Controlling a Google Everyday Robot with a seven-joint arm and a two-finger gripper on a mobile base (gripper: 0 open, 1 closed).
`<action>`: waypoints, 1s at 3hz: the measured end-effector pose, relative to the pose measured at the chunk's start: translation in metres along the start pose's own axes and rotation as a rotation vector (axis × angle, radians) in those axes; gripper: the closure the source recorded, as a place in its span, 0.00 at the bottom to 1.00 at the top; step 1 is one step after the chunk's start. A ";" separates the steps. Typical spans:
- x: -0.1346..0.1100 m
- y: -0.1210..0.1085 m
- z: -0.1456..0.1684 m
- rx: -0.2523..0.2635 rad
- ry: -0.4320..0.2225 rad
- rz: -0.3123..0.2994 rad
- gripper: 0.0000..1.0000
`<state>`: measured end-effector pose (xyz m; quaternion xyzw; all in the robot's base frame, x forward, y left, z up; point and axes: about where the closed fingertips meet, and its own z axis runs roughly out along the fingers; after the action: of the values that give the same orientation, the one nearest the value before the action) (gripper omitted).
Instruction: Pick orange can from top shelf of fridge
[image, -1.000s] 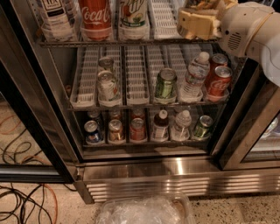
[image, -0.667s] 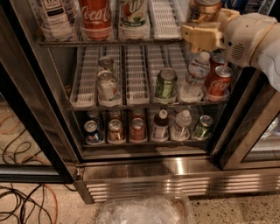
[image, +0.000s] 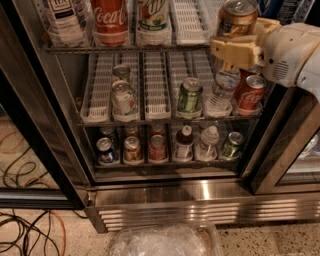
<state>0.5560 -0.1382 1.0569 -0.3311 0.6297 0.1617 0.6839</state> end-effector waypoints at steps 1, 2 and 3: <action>0.013 0.024 -0.039 -0.037 0.066 -0.009 1.00; 0.013 0.024 -0.039 -0.038 0.066 -0.009 1.00; 0.013 0.042 -0.035 -0.085 0.067 -0.022 1.00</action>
Offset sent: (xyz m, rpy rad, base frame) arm -0.0599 -0.0234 -0.0353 -0.0656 0.0889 0.0132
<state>0.5052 -0.1330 1.0340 -0.3718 0.6411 0.1696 0.6496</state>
